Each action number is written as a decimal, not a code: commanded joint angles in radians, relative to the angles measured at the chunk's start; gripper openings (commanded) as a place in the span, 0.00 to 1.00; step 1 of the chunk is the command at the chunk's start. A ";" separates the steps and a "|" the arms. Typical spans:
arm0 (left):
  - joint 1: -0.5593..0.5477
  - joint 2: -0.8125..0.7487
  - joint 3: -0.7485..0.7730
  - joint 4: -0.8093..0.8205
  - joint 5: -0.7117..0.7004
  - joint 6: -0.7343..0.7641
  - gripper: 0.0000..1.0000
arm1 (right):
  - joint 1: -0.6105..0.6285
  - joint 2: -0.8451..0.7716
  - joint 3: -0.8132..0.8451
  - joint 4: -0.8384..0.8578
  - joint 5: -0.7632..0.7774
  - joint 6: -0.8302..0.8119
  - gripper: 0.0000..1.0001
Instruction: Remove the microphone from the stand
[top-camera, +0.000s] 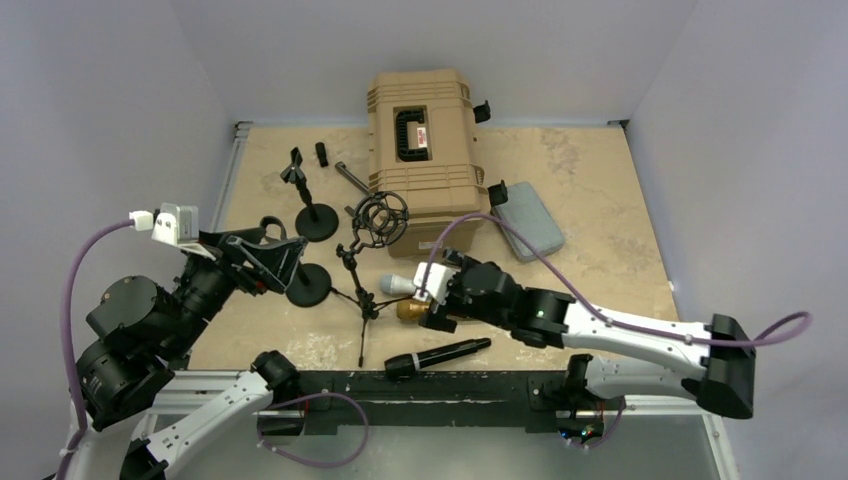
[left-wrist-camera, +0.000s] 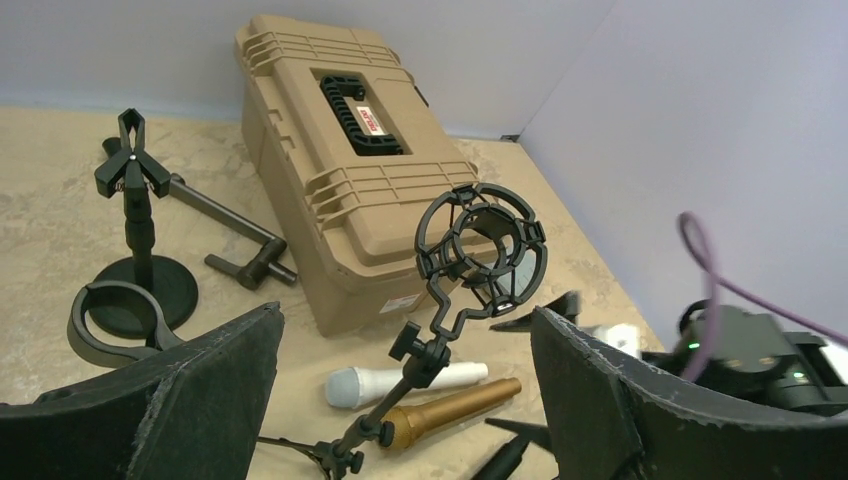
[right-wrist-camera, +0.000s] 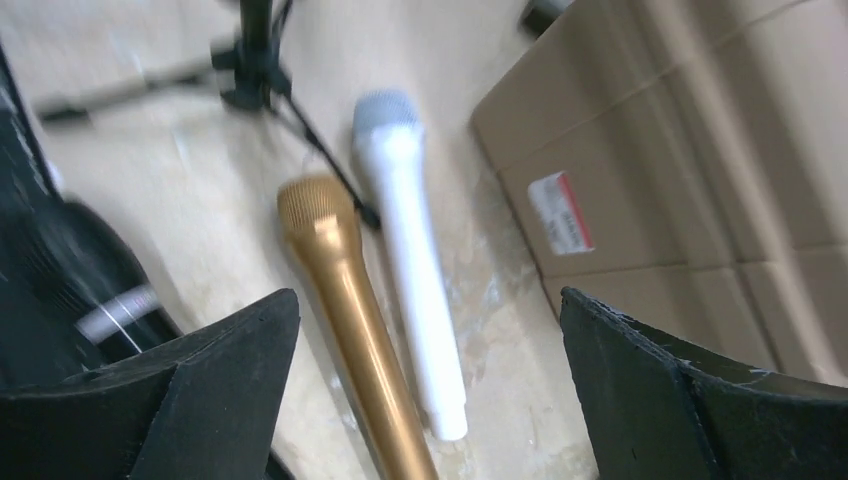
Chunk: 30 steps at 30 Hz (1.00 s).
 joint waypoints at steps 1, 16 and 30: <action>0.000 0.012 -0.018 0.034 -0.009 -0.009 0.91 | -0.008 -0.157 -0.023 0.166 0.082 0.330 0.99; -0.001 0.016 -0.037 0.040 0.000 -0.038 0.91 | -0.206 0.070 -0.187 0.822 -0.656 1.307 0.85; -0.001 -0.008 -0.041 0.015 -0.017 -0.043 0.91 | -0.225 0.389 -0.126 1.035 -0.584 1.590 0.67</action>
